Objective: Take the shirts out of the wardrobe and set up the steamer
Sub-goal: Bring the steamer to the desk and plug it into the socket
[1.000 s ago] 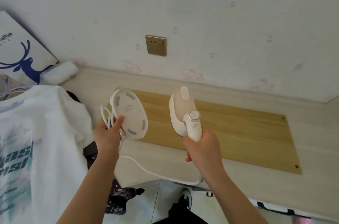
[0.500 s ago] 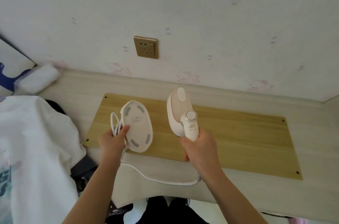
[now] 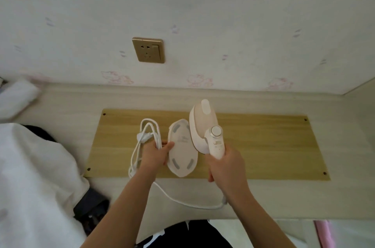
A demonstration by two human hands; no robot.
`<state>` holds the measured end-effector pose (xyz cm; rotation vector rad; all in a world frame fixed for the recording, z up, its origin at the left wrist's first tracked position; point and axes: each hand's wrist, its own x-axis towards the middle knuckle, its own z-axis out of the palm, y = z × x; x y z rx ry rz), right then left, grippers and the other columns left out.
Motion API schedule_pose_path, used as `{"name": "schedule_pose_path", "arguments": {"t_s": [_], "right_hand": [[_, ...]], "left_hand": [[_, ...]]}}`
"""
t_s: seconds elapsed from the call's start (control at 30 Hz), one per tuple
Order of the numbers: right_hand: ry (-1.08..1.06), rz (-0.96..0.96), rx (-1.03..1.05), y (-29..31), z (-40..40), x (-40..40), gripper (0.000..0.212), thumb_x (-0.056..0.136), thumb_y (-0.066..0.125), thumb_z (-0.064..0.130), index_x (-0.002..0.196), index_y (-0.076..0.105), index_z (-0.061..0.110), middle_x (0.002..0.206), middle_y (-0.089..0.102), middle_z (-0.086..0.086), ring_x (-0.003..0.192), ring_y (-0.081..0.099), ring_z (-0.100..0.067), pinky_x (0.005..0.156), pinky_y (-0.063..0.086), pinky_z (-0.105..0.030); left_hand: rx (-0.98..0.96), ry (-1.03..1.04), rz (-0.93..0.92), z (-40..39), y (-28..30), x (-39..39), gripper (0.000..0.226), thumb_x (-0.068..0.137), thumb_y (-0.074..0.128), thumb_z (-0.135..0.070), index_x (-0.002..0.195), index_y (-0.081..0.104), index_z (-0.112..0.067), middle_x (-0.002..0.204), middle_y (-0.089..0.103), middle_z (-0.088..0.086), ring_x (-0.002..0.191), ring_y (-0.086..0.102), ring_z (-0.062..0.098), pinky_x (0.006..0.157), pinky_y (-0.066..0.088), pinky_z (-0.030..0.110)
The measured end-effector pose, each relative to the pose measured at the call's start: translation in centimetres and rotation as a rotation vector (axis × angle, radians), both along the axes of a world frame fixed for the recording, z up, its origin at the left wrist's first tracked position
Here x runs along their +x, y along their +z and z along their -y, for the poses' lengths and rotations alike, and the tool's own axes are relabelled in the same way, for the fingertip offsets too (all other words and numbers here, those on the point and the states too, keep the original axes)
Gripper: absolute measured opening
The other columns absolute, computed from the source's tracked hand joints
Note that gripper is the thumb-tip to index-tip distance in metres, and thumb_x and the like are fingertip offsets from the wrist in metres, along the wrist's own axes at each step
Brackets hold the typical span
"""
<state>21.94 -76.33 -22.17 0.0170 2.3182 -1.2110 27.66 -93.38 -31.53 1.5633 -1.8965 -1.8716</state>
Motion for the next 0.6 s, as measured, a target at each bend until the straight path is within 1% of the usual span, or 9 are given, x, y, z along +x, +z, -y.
{"name": "schedule_pose_path", "arguments": {"t_s": [0.07, 0.2, 0.3, 0.37, 0.4, 0.47, 0.5, 0.6], "right_hand": [[-0.017, 0.0, -0.002, -0.1, -0.1, -0.1, 0.011, 0.078, 0.063, 0.011, 0.087, 0.058, 0.011, 0.074, 0.063, -0.011, 0.048, 0.057, -0.015, 0.036, 0.038, -0.011], [-0.071, 0.008, 0.007, -0.5, -0.2, -0.4, 0.01, 0.076, 0.064, 0.011, 0.083, 0.057, 0.011, 0.07, 0.062, -0.01, 0.046, 0.056, -0.014, 0.037, 0.04, -0.014], [-0.099, 0.012, 0.017, -0.8, -0.7, -0.5, 0.011, 0.076, 0.065, 0.012, 0.084, 0.057, 0.01, 0.072, 0.062, -0.012, 0.049, 0.057, -0.016, 0.037, 0.041, -0.014], [-0.115, 0.008, 0.017, -1.1, -1.0, -0.4, 0.011, 0.076, 0.065, 0.013, 0.084, 0.058, 0.011, 0.073, 0.062, -0.012, 0.052, 0.058, -0.018, 0.038, 0.043, -0.015], [-0.127, 0.01, 0.014, -1.2, -1.1, -0.4, 0.011, 0.075, 0.065, 0.013, 0.084, 0.058, 0.012, 0.074, 0.063, -0.011, 0.053, 0.058, -0.018, 0.038, 0.043, -0.016], [-0.133, 0.015, 0.021, -1.5, -1.3, -0.3, 0.012, 0.074, 0.065, 0.013, 0.084, 0.058, 0.012, 0.074, 0.063, -0.011, 0.054, 0.059, -0.019, 0.038, 0.043, -0.016], [-0.134, 0.019, 0.03, -1.8, -1.3, -0.4, 0.012, 0.074, 0.065, 0.013, 0.084, 0.058, 0.012, 0.074, 0.064, -0.012, 0.054, 0.06, -0.02, 0.038, 0.043, -0.016], [-0.146, 0.049, 0.039, -2.5, -1.2, -0.3, 0.013, 0.074, 0.065, 0.013, 0.085, 0.058, 0.011, 0.076, 0.064, -0.012, 0.054, 0.06, -0.02, 0.038, 0.043, -0.016]], "left_hand": [[0.042, 0.006, 0.007, -0.3, -0.7, -0.8, 0.012, 0.084, 0.072, -0.013, 0.09, 0.066, -0.004, 0.059, 0.059, 0.006, 0.036, 0.051, 0.005, 0.037, 0.043, 0.018], [0.064, -0.026, 0.045, -0.5, -2.1, -2.0, 0.017, 0.084, 0.073, -0.018, 0.094, 0.068, -0.005, 0.061, 0.062, 0.006, 0.047, 0.052, 0.014, 0.043, 0.045, 0.022], [0.089, -0.052, 0.061, -0.6, -3.0, -2.6, 0.019, 0.084, 0.072, -0.02, 0.094, 0.069, -0.004, 0.064, 0.064, 0.01, 0.048, 0.054, 0.018, 0.046, 0.05, 0.026], [0.101, -0.056, 0.073, -0.7, -3.4, -2.9, 0.02, 0.085, 0.071, -0.021, 0.094, 0.069, -0.004, 0.063, 0.065, 0.011, 0.049, 0.057, 0.02, 0.054, 0.053, 0.031], [0.105, -0.053, 0.076, -0.7, -3.5, -3.1, 0.019, 0.086, 0.07, -0.022, 0.093, 0.069, -0.004, 0.06, 0.064, 0.009, 0.048, 0.058, 0.019, 0.056, 0.054, 0.032], [0.128, -0.027, 0.079, -0.7, -3.7, -3.2, 0.018, 0.088, 0.068, -0.024, 0.085, 0.066, -0.006, 0.052, 0.062, 0.006, 0.04, 0.058, 0.015, 0.052, 0.051, 0.03], [0.146, -0.007, 0.084, -0.6, -3.7, -3.3, 0.022, 0.088, 0.068, -0.026, 0.08, 0.064, -0.006, 0.052, 0.061, 0.006, 0.037, 0.057, 0.014, 0.051, 0.049, 0.028], [0.207, 0.066, 0.094, -0.3, -3.9, -3.4, 0.032, 0.087, 0.069, -0.03, 0.073, 0.059, -0.002, 0.059, 0.06, 0.012, 0.043, 0.058, 0.019, 0.056, 0.049, 0.03]]}}
